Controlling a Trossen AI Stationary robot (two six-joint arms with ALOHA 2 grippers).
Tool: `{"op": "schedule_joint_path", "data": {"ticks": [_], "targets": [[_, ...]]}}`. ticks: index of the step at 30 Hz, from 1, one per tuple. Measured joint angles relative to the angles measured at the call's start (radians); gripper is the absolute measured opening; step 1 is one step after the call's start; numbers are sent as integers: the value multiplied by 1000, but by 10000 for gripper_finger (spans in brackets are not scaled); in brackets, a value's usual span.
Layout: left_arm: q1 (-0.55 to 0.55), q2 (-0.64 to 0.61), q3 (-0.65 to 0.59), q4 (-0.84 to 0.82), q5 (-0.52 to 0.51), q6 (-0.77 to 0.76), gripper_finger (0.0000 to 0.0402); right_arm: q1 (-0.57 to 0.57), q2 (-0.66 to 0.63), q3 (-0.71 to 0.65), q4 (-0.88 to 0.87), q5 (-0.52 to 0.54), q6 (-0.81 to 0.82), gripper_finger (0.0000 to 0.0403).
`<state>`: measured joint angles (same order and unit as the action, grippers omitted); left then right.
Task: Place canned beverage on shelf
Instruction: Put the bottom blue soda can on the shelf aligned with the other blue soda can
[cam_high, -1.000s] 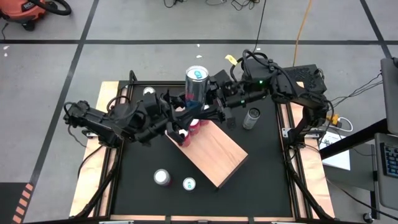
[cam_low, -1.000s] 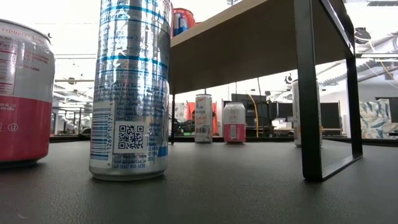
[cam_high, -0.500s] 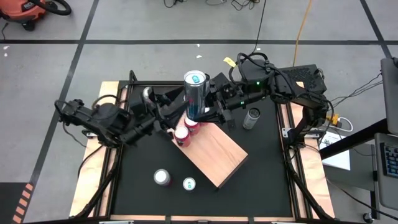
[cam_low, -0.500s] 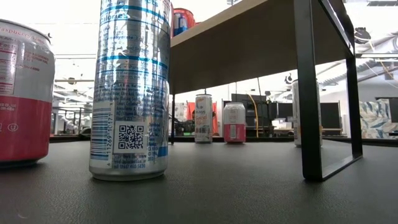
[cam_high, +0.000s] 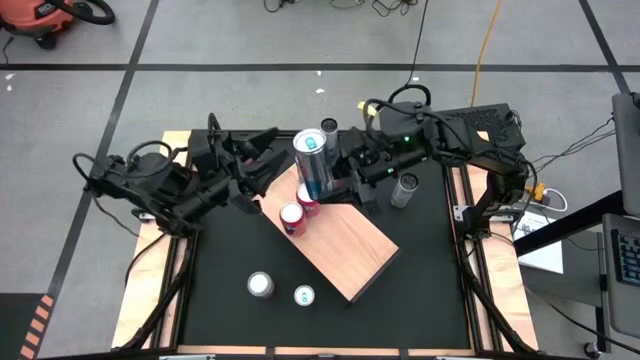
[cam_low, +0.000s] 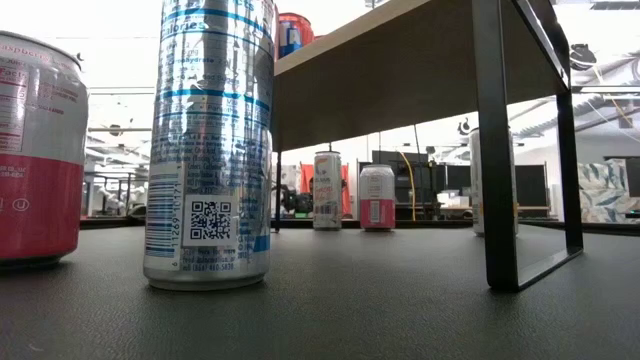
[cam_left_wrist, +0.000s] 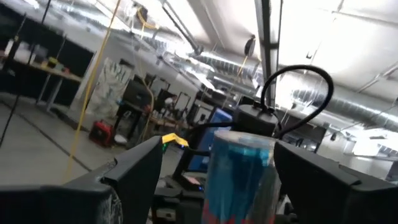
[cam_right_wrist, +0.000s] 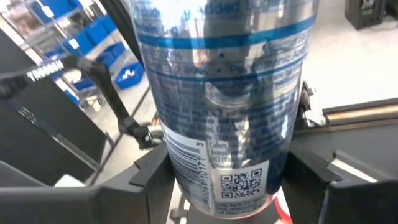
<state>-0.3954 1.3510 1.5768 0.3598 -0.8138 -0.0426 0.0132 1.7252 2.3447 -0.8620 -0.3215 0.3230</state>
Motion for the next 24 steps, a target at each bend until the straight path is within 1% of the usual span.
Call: {"op": "schedule_joint_path", "data": {"ticks": [8, 20, 24], "targets": [[0, -31, 1, -203, 5, -156, 312, 0, 0, 0, -79, 0, -25, 208], [10, -34, 1, -308, 123, -163, 312, 0, 0, 0, -117, 1, -23, 208], [54, -34, 0, -357, 165, -239, 312, 0, 4, 0, -116, 1, -22, 208]]}}
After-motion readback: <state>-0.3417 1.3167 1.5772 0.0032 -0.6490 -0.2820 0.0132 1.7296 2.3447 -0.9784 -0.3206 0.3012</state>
